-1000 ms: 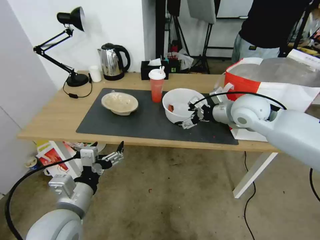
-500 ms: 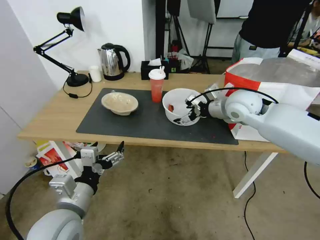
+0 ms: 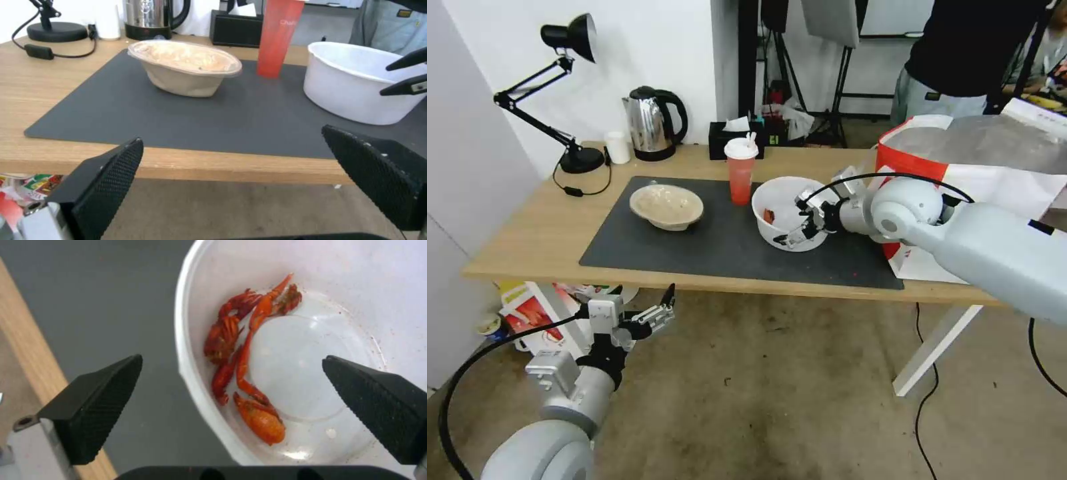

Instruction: Pick up the trash from the table and place it into the takeout bag.

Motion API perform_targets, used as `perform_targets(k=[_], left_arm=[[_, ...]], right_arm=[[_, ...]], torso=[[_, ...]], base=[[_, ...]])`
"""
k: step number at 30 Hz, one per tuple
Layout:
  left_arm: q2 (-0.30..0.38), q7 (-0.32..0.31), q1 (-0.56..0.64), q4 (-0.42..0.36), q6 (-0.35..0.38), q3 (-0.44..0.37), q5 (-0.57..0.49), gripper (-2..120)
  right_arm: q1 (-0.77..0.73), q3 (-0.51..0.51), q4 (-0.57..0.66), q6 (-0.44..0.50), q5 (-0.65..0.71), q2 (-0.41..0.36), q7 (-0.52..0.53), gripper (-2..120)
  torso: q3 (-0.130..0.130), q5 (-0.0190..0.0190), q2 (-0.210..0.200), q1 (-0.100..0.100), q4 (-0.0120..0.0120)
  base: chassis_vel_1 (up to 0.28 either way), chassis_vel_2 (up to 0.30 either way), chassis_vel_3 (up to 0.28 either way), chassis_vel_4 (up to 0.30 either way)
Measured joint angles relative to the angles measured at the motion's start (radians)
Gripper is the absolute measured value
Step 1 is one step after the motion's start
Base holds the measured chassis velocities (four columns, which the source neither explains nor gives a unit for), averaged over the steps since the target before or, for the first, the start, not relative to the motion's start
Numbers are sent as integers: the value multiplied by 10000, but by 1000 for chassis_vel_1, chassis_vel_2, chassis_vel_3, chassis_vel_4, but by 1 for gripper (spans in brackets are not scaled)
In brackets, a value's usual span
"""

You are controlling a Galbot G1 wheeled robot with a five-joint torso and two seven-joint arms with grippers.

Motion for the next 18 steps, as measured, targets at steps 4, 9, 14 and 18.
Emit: perform_targets(k=[4,9,14,18], left_arm=[[-13,-2,-19,10,-1,12,5,100],[-6,-3,-42,44,-4,18,7,100],[6,-6,-68,87,-20,20,7,100],[21,-8,-72,104,-44,20,7,100]], right_arm=[[6,-63,-280,-1,-139,148,-109,100],[0,-109,-558,-1,-260,365,-154,100],[-29,-116,-689,-1,-271,461,-140,100],[-37,-122,-738,-1,-281,495,-131,100]], torso=[[0,0,0,1,1],[0,0,0,0,2],[0,0,0,0,0],[0,0,0,0,0]], base=[[0,0,0,0],[0,0,0,0],[0,0,0,0],[0,0,0,0]])
